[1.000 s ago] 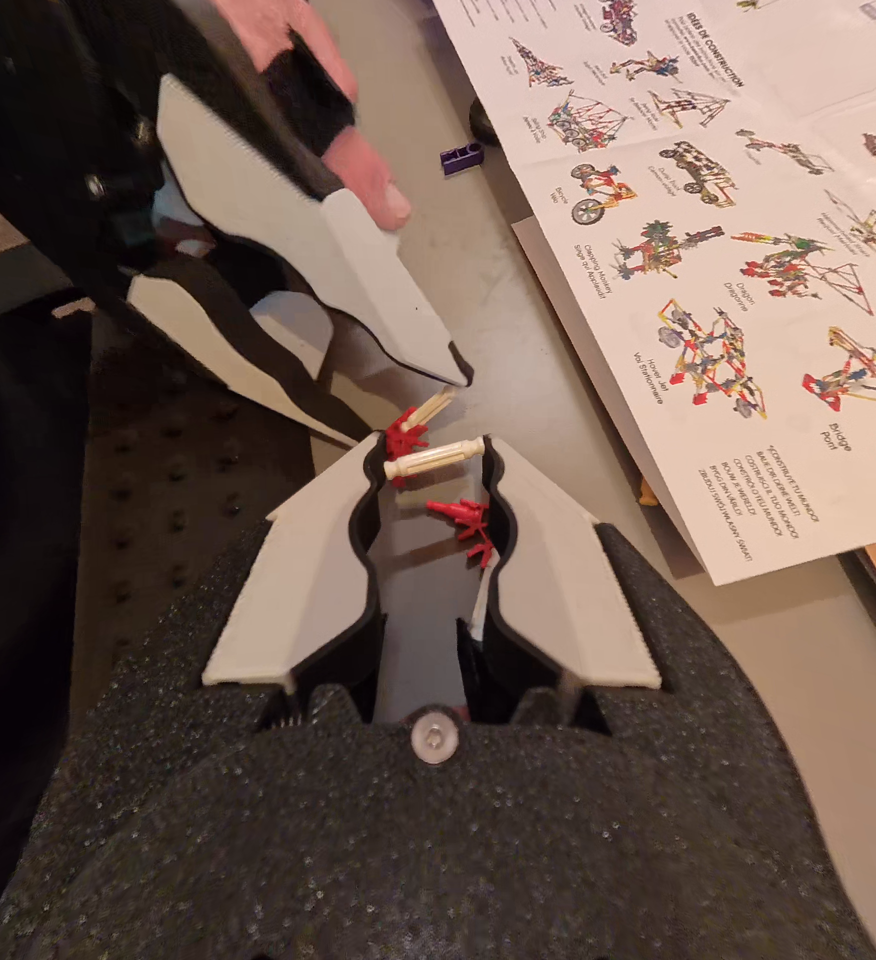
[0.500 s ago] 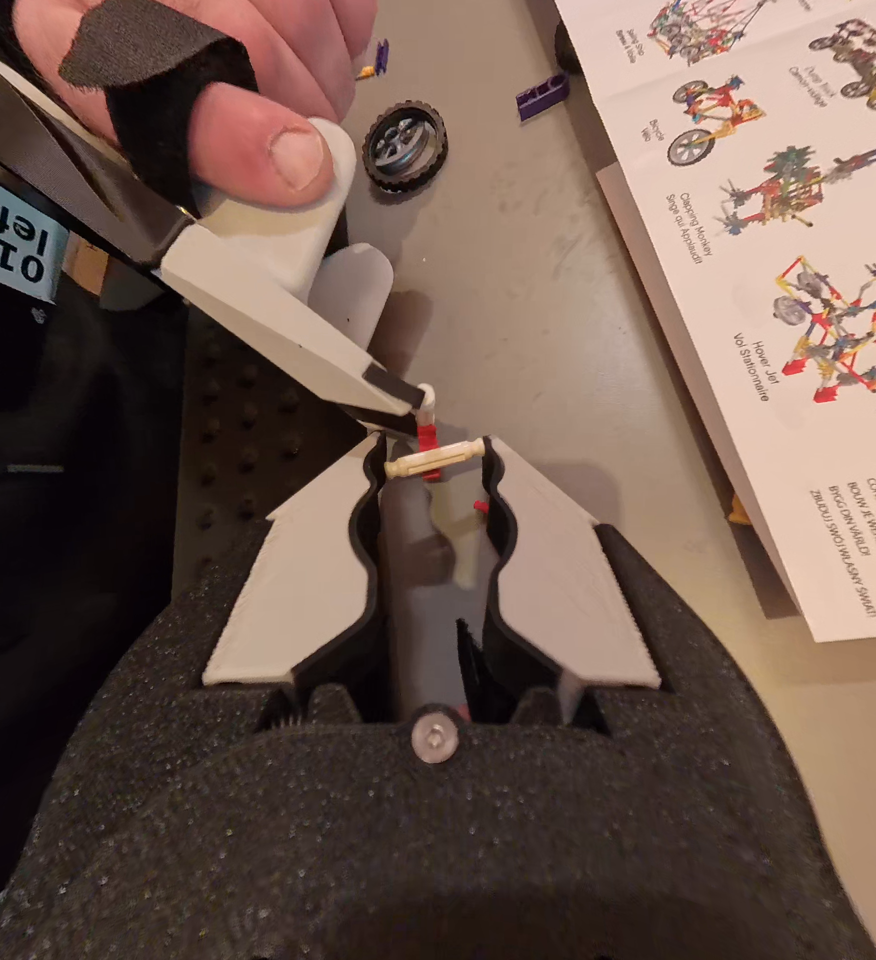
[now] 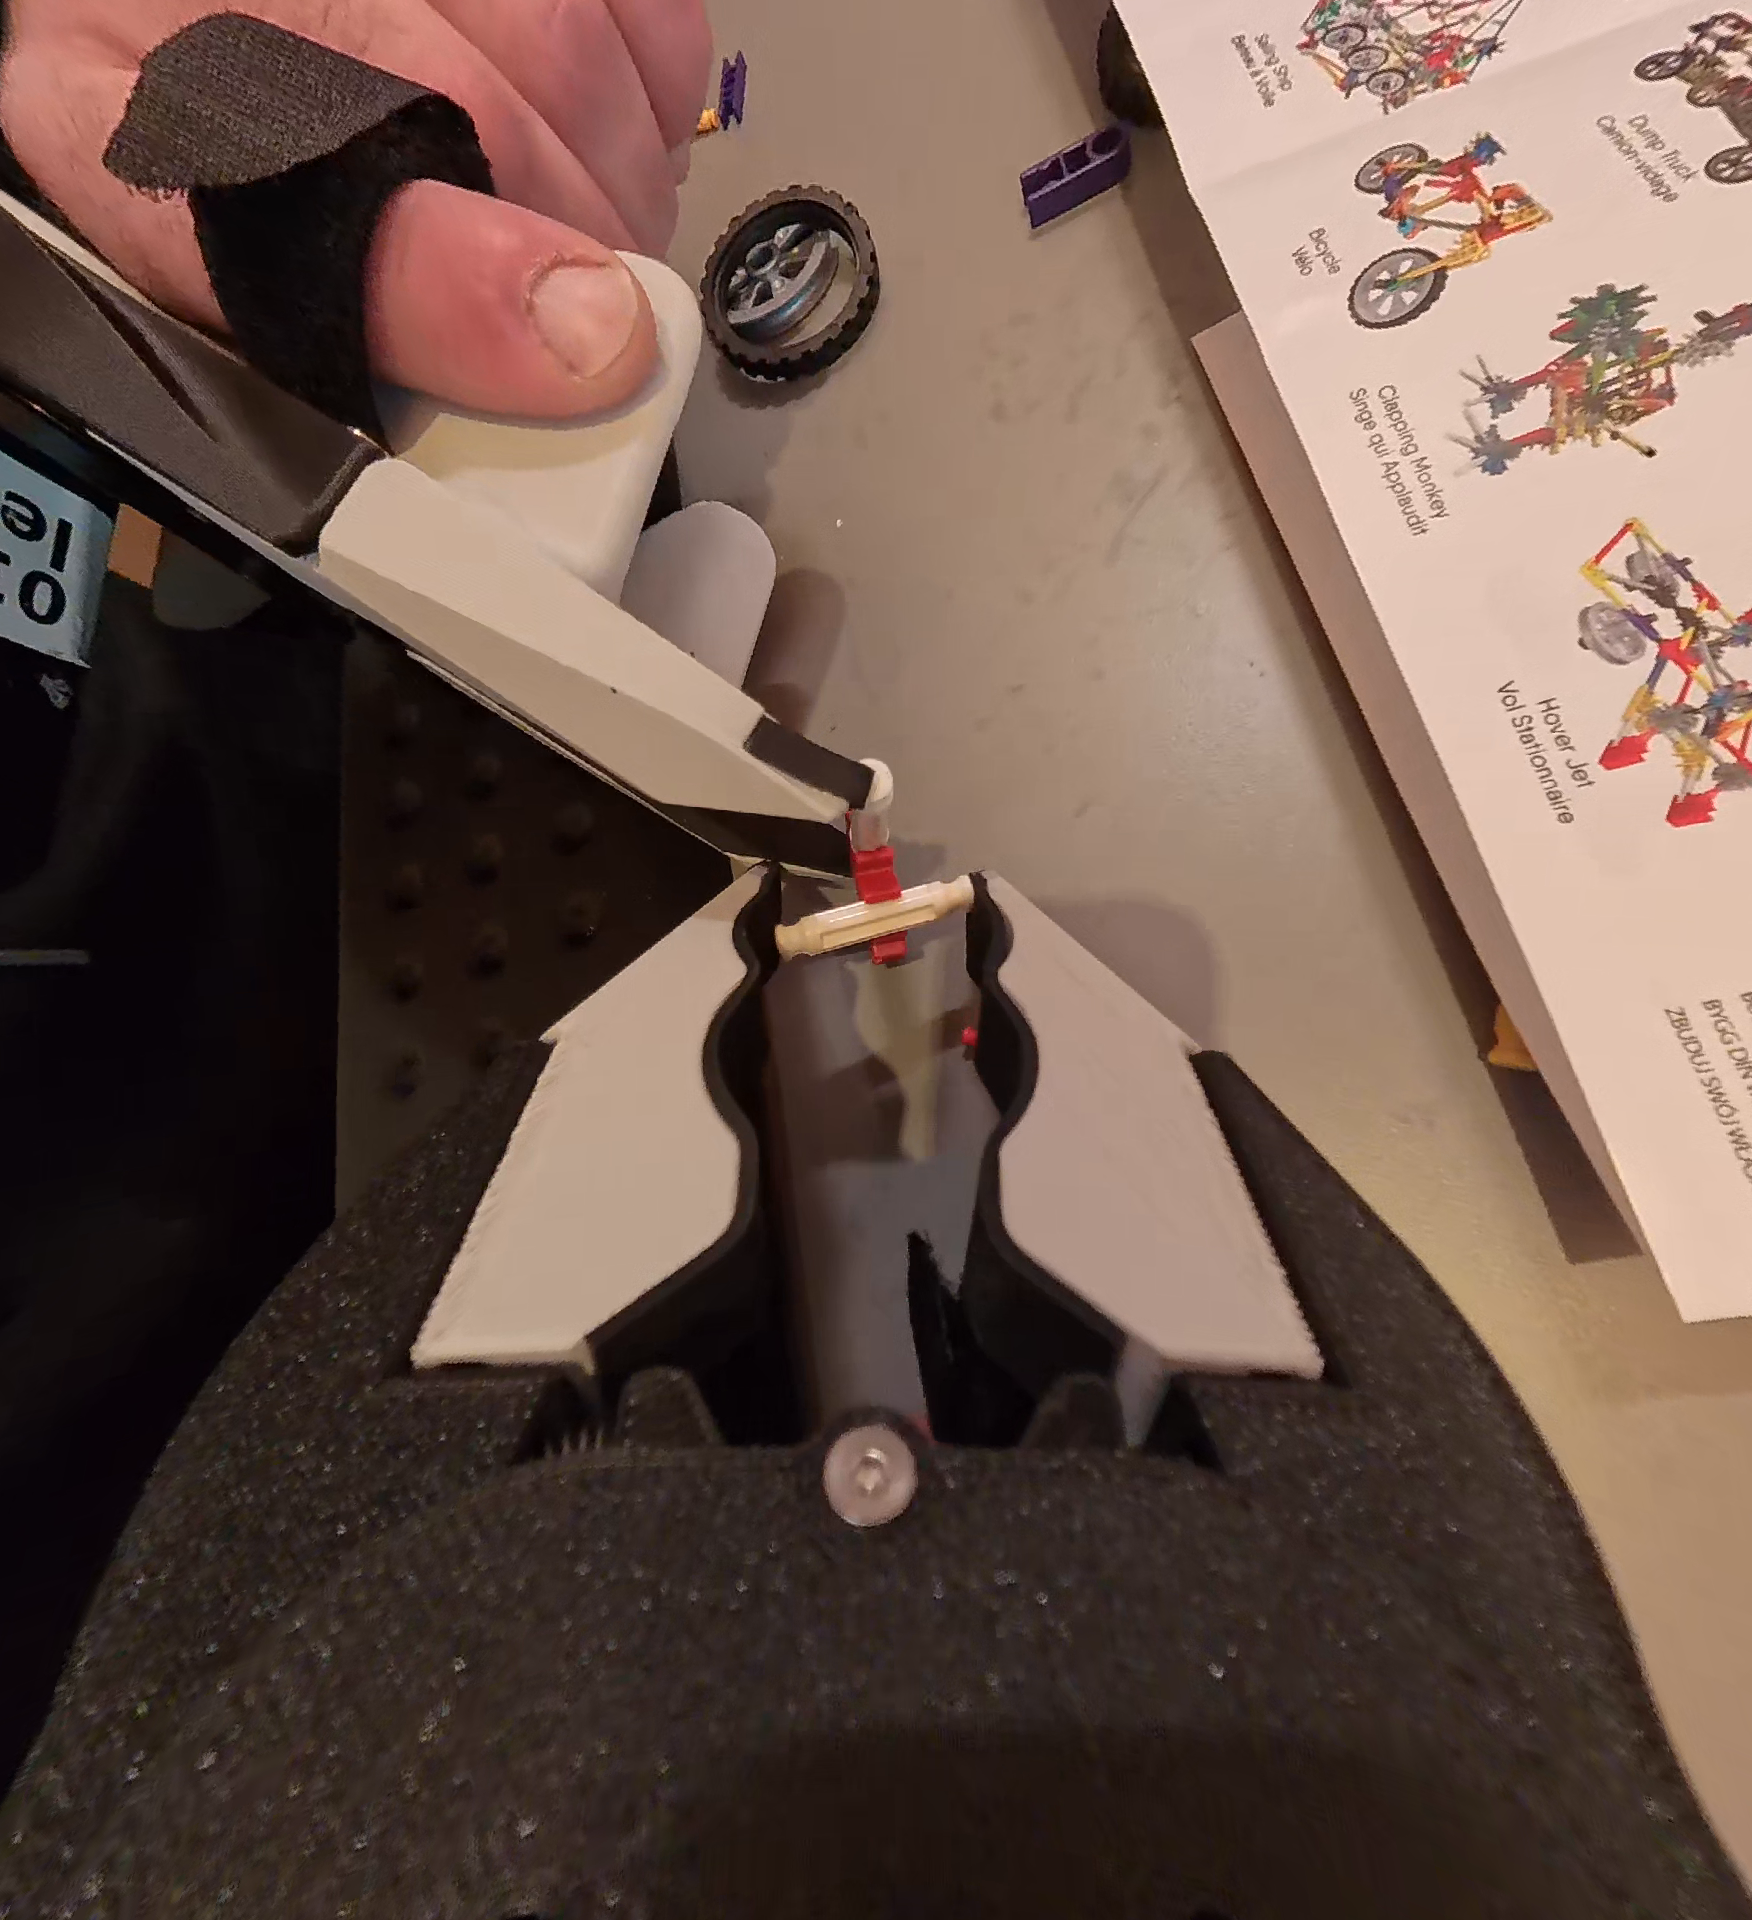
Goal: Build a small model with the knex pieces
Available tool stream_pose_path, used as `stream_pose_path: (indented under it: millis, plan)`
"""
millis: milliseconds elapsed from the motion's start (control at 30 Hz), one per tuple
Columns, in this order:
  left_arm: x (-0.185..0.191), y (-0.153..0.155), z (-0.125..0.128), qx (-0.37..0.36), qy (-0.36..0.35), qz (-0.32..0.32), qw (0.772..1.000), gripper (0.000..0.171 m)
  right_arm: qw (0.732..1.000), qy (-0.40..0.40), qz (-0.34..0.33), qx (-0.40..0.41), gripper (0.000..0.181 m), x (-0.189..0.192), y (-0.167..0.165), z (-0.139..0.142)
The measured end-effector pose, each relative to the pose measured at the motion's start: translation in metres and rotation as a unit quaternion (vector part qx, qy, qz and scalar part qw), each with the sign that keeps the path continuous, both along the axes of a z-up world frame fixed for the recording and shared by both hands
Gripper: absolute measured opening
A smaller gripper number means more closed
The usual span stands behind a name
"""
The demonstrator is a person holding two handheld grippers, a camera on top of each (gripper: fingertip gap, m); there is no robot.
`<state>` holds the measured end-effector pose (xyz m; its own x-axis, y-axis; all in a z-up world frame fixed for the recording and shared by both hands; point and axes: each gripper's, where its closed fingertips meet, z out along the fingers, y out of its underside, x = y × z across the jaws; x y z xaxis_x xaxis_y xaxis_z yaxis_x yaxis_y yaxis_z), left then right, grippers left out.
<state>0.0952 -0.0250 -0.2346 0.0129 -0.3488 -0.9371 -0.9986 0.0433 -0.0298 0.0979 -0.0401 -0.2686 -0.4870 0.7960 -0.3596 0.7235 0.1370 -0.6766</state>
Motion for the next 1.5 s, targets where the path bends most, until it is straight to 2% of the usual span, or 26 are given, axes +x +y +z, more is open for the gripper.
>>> stream_pose_path:
  millis: [300,600,1033,1067,1100,1500]
  plan:
    - [-0.001,0.000,-0.001,-0.001,-0.011,0.008,1.000,0.043,1.000,-0.020,0.021,0.005,0.034,0.000,-0.002,-0.002]
    - [-0.002,0.000,-0.002,0.003,-0.016,0.017,1.000,0.043,0.997,-0.034,0.045,0.059,0.033,-0.001,-0.002,-0.004]
    - [0.000,-0.001,-0.003,0.006,-0.013,0.017,1.000,0.042,0.979,-0.060,0.122,0.149,0.033,0.001,-0.001,-0.007]
    - [0.000,-0.001,-0.005,0.001,-0.012,0.017,1.000,0.041,0.978,-0.061,0.128,0.155,0.033,0.000,-0.001,-0.007]
    - [-0.001,-0.004,-0.016,-0.042,-0.016,0.023,0.999,0.019,0.976,-0.063,0.133,0.162,0.033,0.000,-0.002,-0.007]
    - [0.002,-0.005,-0.017,-0.070,-0.036,0.006,0.997,0.024,0.974,-0.050,0.139,0.173,0.034,0.001,0.000,-0.008]
